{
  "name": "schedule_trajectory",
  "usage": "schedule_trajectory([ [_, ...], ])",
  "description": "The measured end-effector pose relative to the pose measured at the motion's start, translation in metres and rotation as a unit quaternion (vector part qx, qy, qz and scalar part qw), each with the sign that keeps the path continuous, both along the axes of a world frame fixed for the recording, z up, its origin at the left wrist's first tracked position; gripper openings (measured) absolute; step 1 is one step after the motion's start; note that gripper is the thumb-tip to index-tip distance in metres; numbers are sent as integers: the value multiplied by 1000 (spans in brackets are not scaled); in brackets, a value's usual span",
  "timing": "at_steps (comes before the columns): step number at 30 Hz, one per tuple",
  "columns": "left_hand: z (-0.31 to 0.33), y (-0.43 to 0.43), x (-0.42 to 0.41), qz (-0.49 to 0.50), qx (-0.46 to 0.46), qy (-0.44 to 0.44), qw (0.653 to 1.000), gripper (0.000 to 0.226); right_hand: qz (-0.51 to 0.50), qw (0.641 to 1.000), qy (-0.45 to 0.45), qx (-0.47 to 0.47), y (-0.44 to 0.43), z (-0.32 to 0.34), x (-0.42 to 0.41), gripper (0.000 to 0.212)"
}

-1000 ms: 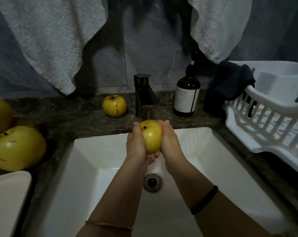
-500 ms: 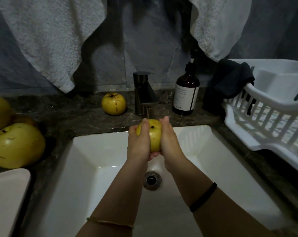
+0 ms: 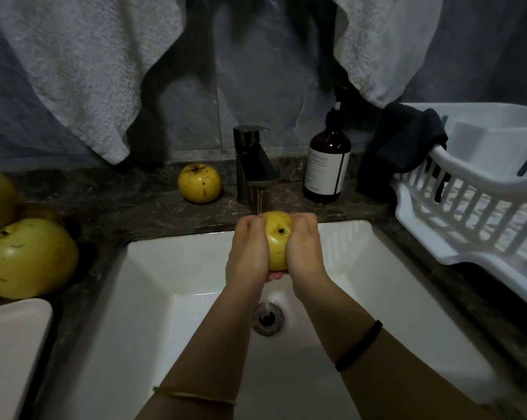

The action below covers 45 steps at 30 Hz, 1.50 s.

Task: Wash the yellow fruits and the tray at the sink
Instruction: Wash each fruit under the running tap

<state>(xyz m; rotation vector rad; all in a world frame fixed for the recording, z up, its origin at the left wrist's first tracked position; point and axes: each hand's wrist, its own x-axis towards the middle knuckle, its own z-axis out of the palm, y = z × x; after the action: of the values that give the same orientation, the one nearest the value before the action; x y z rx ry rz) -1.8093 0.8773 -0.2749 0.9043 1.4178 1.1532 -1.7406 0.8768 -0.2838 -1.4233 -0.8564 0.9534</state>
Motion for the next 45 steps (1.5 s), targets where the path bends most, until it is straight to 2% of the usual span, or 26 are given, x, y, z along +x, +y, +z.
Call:
schedule_trajectory([
  [5,0,1,-1,26,-1,-24,999,29,26,993,116,-6,-3,6,-3,19],
  [8,1,-3,-3,31,10,-73,997,29,68,998,17,-2,-5,6,-5,29],
  [10,1,-5,-4,21,19,-79,996,27,55,998,-11,3,-4,4,-5,36],
  [13,3,-5,-4,0,-2,-112,994,38,9,1000,5,5,-2,5,-2,34],
  [15,3,-4,-4,-16,-16,-126,992,48,13,1000,-16,13,-3,5,-1,38],
  [18,1,-2,-6,-14,-21,-163,986,48,15,999,-33,35,-5,4,1,40],
  [23,-5,8,-14,32,-73,-290,954,61,54,998,-22,9,-8,2,0,22],
  [27,-9,8,-14,33,-87,-316,944,67,124,992,-8,-5,-10,3,-5,35],
  [30,-11,8,-13,42,-93,-280,955,58,131,991,-13,-26,-8,2,-6,53],
  [31,-11,9,-13,35,-93,-270,958,61,119,992,-15,-28,-6,2,-6,54],
  [34,-8,8,-11,-5,-112,-258,959,107,79,995,-49,-25,-4,1,-2,47],
  [35,-8,8,-12,-10,-116,-244,963,114,71,995,-72,-25,-4,0,-1,45],
  [36,-8,8,-13,-11,-112,-214,970,109,69,993,-93,-28,-4,0,0,43],
  [37,-8,7,-15,-14,-99,-182,978,93,71,991,-107,-28,-4,0,0,40],
  [39,-8,6,-17,-34,-89,-176,980,68,71,991,-111,-23,-5,2,1,34],
  [43,0,1,-13,-43,-85,-178,979,56,62,997,-50,-21,-1,2,1,33],
  [45,3,0,-13,-17,-79,-203,976,51,80,996,-39,-13,-3,3,-2,42],
])
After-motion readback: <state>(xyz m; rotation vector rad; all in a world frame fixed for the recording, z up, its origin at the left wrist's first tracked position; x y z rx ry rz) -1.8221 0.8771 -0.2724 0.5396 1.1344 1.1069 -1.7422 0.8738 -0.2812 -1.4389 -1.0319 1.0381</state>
